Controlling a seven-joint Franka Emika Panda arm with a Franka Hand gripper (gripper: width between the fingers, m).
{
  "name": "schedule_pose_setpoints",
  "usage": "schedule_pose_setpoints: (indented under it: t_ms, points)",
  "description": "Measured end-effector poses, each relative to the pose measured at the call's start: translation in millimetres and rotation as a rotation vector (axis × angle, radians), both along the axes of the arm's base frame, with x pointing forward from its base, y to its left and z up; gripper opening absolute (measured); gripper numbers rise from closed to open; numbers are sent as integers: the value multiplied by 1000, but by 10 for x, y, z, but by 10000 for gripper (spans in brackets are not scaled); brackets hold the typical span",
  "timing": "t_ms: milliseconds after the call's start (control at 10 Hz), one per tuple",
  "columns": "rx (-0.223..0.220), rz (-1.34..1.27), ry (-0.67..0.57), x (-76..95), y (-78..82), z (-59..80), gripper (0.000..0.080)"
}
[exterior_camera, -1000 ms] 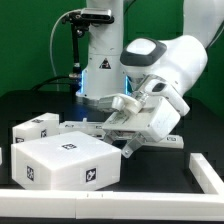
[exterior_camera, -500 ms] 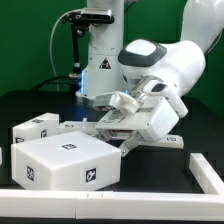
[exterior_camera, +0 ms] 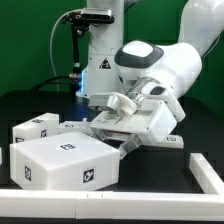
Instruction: Assemble cabinet
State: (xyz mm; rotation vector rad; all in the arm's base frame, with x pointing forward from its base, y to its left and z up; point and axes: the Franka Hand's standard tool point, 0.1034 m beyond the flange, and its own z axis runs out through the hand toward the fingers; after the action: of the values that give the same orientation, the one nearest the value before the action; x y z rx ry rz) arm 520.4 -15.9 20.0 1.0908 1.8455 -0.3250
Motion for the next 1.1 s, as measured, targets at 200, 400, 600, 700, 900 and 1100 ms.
schedule_pose_setpoints:
  t_ms: [200, 400, 600, 700, 900, 1100]
  points:
    - [-77, 73, 15, 155, -125, 126, 794]
    - [-73, 69, 13, 136, -112, 101, 794]
    - [-73, 67, 13, 137, -118, 102, 660]
    - [-73, 67, 13, 137, -118, 102, 522]
    - [-73, 67, 13, 137, -119, 102, 386]
    - [-75, 62, 3, 145, -142, 152, 55]
